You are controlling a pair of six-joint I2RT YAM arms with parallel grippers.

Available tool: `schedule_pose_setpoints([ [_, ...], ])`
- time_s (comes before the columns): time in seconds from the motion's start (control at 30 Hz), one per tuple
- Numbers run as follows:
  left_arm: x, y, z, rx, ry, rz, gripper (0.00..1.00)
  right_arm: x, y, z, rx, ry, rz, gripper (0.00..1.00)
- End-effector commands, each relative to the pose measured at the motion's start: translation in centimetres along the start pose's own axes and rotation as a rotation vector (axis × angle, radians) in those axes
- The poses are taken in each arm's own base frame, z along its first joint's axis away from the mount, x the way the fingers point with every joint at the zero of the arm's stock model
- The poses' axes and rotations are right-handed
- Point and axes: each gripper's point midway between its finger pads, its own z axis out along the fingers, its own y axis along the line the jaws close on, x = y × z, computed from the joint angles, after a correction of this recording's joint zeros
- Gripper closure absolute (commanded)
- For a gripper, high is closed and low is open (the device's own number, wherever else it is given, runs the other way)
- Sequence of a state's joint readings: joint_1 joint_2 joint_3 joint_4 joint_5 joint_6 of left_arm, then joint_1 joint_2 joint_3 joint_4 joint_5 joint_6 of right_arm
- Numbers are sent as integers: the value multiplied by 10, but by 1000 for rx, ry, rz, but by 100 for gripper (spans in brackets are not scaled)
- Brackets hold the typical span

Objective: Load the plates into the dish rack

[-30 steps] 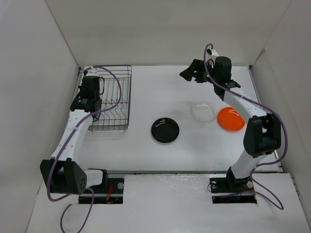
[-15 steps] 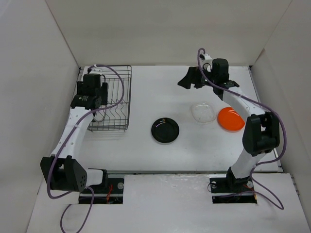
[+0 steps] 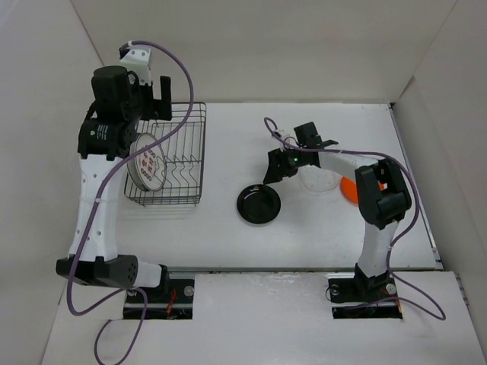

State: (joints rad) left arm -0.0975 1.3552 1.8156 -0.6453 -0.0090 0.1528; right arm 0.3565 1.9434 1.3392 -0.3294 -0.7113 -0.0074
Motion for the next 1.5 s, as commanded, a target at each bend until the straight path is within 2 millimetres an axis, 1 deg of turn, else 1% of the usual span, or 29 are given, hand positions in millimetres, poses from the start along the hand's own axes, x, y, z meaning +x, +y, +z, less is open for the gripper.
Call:
schedule_pose_setpoints([
  [0.0,19,-15,7,82,84,7,0,14,9,12,-42,37,-36,26],
  [0.03,19,-17,7,92,83,7,0,14,9,12,-42,37,-36,34],
  [0.07,19,-17,7,93,83,7,0,19,10,18,-48,53,-34,35],
  [0.2,20,-17,5,93,85,7,0,24,2,20,-16,69,-22,35],
  [0.27,23,-19,3,102,87,7,0,31,-2,22,-6,85,-9,35],
  [0.37,20,-19,4,101,78,7,0,38,2,24,-10,104,6,46],
  [0.57,16,-16,2,92,68,18,0,59,7,31,0,156,13,48],
  [0.63,19,-17,6,93,78,18,0,63,6,31,0,164,19,58],
  [0.67,19,-17,6,93,78,18,0,63,6,31,0,164,19,58],
  [0.7,19,-17,6,93,78,18,0,67,6,31,1,172,34,64],
  [0.73,22,-17,10,94,89,18,0,71,4,33,2,181,41,75],
  [0.8,22,-17,10,94,89,18,0,73,4,37,9,186,46,93],
  [0.83,25,-21,16,107,96,8,0,73,5,37,10,186,59,100],
  [0.87,25,-22,20,116,93,7,0,73,4,37,20,186,67,100],
  [0.9,27,-27,27,137,101,6,0,62,6,37,20,165,69,100],
  [0.93,27,-27,28,137,101,6,0,56,7,37,21,155,77,100],
  [0.97,33,-33,36,171,122,4,0,48,6,37,29,135,77,100],
  [1.0,32,-37,38,194,122,2,0,42,8,37,29,123,83,100],
  [1.03,34,-46,41,226,130,4,0,18,13,32,40,63,83,100],
  [1.1,28,-65,43,316,113,5,0,-11,19,21,48,-17,86,100],
  [1.13,24,-71,42,350,96,4,0,-30,24,17,47,-85,70,100],
  [1.17,21,-82,40,394,82,9,0,-54,35,0,38,-162,95,100],
  [1.23,14,-107,38,495,49,19,0,-85,40,-21,78,-280,89,100],
  [1.27,14,-116,41,525,47,22,0,-107,52,-42,99,-357,57,100],
  [1.33,20,-139,44,613,54,41,0,-130,65,-62,149,-459,6,100],
  [1.37,23,-146,45,639,63,42,0,-143,73,-75,154,-515,-21,100],
  [1.4,23,-148,48,654,55,56,0,-153,87,-92,142,-564,-51,100],
  [1.43,30,-160,51,700,70,65,0,-156,96,-97,115,-574,-70,100],
  [1.47,29,-166,52,721,60,78,0,-155,99,-96,101,-568,-73,100],
])
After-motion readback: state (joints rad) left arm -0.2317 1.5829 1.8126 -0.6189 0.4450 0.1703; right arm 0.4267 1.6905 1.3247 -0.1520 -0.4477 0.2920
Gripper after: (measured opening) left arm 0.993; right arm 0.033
